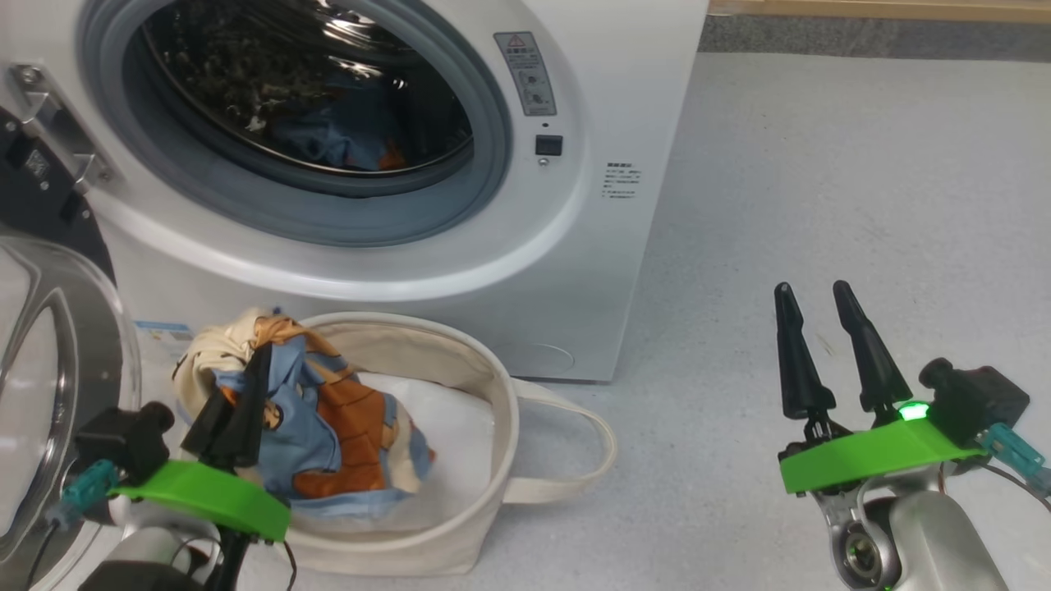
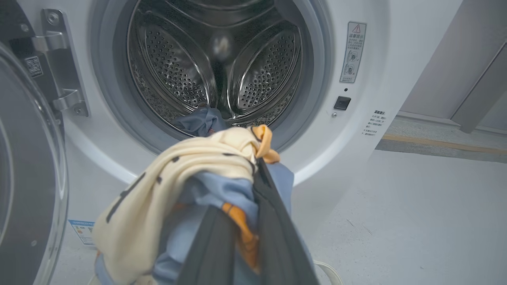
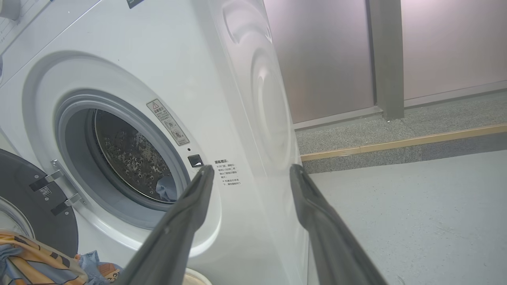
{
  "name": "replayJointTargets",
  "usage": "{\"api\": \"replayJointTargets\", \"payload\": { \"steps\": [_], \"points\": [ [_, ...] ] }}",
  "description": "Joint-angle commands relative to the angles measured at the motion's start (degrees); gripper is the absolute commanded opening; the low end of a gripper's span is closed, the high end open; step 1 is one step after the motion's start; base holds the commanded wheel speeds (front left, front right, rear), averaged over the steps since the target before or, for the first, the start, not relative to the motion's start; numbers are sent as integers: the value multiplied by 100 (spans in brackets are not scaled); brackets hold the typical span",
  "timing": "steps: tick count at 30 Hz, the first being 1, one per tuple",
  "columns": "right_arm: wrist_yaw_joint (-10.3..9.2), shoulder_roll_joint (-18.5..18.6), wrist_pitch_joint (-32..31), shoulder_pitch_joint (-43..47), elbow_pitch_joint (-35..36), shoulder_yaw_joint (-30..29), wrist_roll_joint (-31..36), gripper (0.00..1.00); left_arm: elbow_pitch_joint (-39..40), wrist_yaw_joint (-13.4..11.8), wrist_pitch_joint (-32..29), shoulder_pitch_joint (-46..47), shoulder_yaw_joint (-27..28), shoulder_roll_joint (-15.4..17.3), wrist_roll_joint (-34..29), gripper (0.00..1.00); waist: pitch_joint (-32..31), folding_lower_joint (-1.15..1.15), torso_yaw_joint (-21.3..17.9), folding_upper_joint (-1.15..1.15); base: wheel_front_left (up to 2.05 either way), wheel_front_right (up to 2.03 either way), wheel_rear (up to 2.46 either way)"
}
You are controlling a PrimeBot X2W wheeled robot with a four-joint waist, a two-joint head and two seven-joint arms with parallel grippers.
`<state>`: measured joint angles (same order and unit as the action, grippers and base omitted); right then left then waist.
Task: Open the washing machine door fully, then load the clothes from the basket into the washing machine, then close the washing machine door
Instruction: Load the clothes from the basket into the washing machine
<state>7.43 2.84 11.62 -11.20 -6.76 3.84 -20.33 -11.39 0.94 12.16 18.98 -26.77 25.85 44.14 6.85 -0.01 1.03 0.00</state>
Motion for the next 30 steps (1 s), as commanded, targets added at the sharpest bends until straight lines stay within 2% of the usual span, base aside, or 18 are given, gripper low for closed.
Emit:
{"api": "replayJointTargets", "payload": {
  "steps": [1, 16, 30],
  "points": [
    [6, 4, 12, -122, 171, 146, -31, 100, 95, 31, -7, 369, 290, 253, 29, 0, 17, 1, -33, 0, 0, 0, 0],
    [6, 4, 74, -330, 210, 277, -46, 100, -803, 440, -227, 1947, 232, 301, -29, 0, 529, 1, -420, 0, 0, 0, 0],
    [6, 4, 279, -610, 427, 265, -122, 100, -2449, 651, -391, 4118, 80, 641, 269, 0, 1801, 1, -1127, 0, 0, 0, 0]
  ]
}}
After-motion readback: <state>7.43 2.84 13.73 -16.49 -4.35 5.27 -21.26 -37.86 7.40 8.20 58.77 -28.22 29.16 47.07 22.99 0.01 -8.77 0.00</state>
